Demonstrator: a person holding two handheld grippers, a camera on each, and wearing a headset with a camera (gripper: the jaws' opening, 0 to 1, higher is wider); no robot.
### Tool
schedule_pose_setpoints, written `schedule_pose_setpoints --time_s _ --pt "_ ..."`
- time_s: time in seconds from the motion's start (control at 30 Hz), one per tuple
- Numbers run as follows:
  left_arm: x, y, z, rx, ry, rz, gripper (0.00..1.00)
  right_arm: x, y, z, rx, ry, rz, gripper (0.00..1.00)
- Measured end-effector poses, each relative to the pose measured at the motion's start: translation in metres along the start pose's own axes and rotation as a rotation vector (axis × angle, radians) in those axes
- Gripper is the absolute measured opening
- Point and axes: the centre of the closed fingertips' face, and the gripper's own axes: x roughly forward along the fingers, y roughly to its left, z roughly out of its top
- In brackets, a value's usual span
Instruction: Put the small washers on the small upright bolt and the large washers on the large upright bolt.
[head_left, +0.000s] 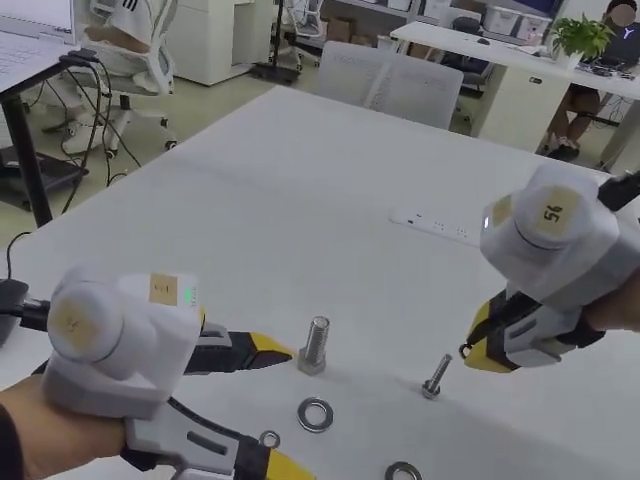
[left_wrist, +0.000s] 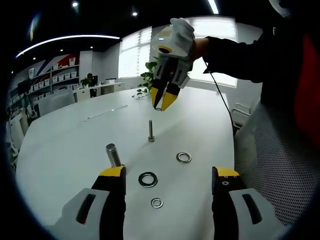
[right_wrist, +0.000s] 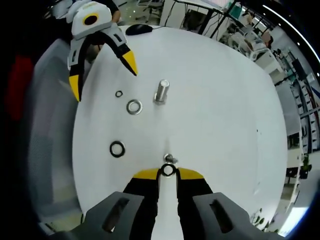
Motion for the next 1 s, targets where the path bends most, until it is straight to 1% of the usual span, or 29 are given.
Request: schedule_pose_setpoints --time_s 0.33,0.57,1.0 --pt "-0.001 -0.001 0.0 -0.008 -0.005 0.004 0.7 0.01 -0.009 0.003 -0.018 0.014 0.016 0.14" --pt "-0.001 -0.001 0.0 -0.011 -0.006 0.003 0.71 0.017 -0.011 0.0 -0.024 0.029 0.034 0.14" --pt "-0.003 -0.001 0.0 -0.017 -0.011 0.009 0.71 0.025 -0.011 -0.002 -0.026 0.042 0.056 0.14"
